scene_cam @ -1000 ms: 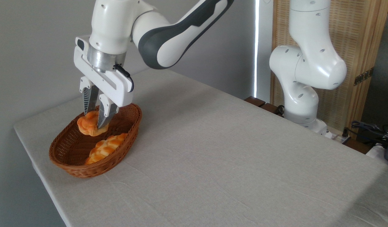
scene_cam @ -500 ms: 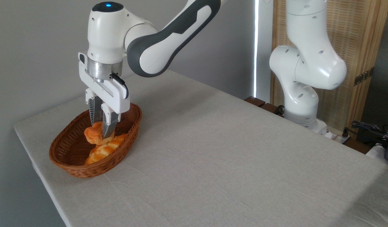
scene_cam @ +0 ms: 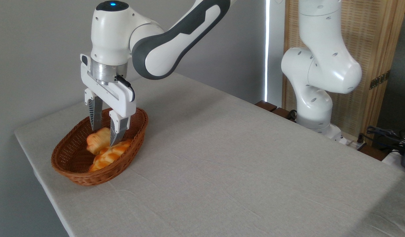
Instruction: Put bread into the basket
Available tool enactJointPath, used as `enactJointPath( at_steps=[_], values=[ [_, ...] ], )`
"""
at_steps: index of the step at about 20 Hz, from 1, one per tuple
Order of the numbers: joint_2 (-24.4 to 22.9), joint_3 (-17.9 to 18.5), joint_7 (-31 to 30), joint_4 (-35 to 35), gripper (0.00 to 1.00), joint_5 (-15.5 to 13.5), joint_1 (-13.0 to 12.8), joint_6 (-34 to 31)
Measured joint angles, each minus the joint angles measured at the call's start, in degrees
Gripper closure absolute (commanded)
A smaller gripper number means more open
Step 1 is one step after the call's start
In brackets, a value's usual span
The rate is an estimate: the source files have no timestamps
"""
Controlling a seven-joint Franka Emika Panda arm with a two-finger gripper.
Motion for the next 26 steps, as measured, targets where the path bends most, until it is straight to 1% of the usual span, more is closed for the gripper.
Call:
enactJointPath(
  at_steps=[2,3,4,7,10,12,16,18,22,24,26],
  values=[
    [-0.7,0.2,0.0,0.3,0.00,0.0,0.1,-0.8],
    [-1.4,0.4,-0.1,0.8,0.00,0.0,0.2,-2.2],
    [-2.1,0.6,-0.1,1.7,0.00,0.0,0.3,-4.7],
    [-4.3,3.0,-0.1,6.7,0.00,0.0,0.6,-15.4],
    [-6.5,5.7,0.8,9.6,0.00,0.5,0.7,-21.7],
    [-8.2,7.7,4.4,10.0,0.00,0.6,0.7,-25.8],
    [-11.0,11.9,15.5,10.0,0.00,0.7,0.8,-34.8],
    [-11.4,13.7,18.1,10.0,0.00,0.7,0.8,-36.6],
    [-11.6,17.2,20.1,10.0,0.00,0.7,0.8,-39.1],
    [-12.0,18.4,22.3,10.0,0.00,0.7,0.9,-40.8],
    [-12.5,19.5,23.0,10.0,0.00,0.7,0.9,-41.3]
  ],
)
